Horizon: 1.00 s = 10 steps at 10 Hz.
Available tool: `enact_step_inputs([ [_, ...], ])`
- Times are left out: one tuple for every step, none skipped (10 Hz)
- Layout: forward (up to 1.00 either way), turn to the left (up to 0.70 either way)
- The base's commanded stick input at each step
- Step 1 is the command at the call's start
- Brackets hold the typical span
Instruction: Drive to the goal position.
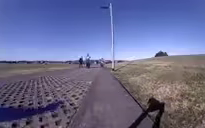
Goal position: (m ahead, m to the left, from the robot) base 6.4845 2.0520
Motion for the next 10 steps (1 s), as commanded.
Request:
enact_step_inputs([
  [0.70,0.13],
  [0.70,0.00],
  [0.70,0.00],
  [0.70,0.00],
  [0.70,0.00],
  [0.70,0.00],
  [0.70,0.00],
  [0.70,0.00],
  [0.70,0.00],
  [0.70,-0.21],
])
